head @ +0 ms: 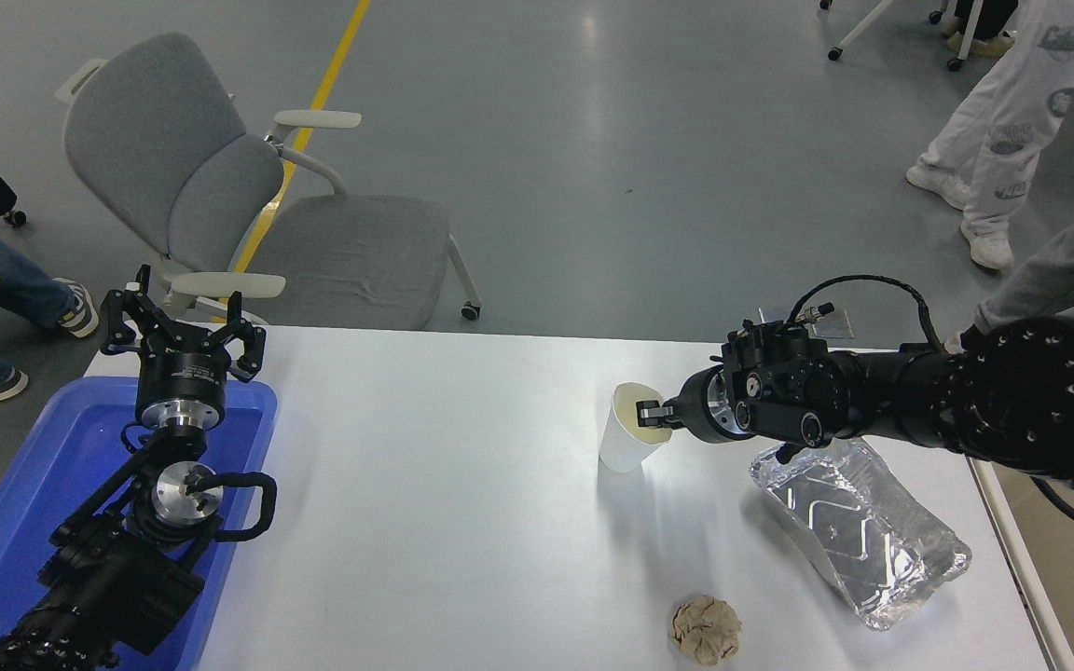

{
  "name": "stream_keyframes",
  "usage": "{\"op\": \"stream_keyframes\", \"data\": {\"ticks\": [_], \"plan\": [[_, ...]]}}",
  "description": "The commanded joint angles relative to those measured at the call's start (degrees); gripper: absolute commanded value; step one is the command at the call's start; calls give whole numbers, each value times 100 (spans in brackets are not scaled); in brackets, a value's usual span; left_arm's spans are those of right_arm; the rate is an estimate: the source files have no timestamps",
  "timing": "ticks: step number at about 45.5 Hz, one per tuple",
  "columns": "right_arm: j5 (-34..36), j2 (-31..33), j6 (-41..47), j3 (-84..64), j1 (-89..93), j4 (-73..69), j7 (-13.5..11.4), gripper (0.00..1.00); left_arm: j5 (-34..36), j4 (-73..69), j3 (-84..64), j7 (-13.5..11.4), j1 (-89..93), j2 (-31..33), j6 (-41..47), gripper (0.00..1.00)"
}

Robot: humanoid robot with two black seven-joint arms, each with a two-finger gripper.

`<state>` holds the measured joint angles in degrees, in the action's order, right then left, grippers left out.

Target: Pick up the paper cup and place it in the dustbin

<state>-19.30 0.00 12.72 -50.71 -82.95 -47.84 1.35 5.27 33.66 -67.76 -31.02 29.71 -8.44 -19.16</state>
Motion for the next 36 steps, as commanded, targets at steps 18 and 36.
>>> {"op": "stream_keyframes", "data": {"ticks": [18, 36], "plan": [[233, 992, 1057, -273, -3683, -3073, -82, 0, 0, 0, 0, 0, -9, 0, 0, 99], [330, 1362, 1822, -273, -4879, -3170, -363, 0, 0, 0, 0, 0, -9, 0, 0, 99]]}}
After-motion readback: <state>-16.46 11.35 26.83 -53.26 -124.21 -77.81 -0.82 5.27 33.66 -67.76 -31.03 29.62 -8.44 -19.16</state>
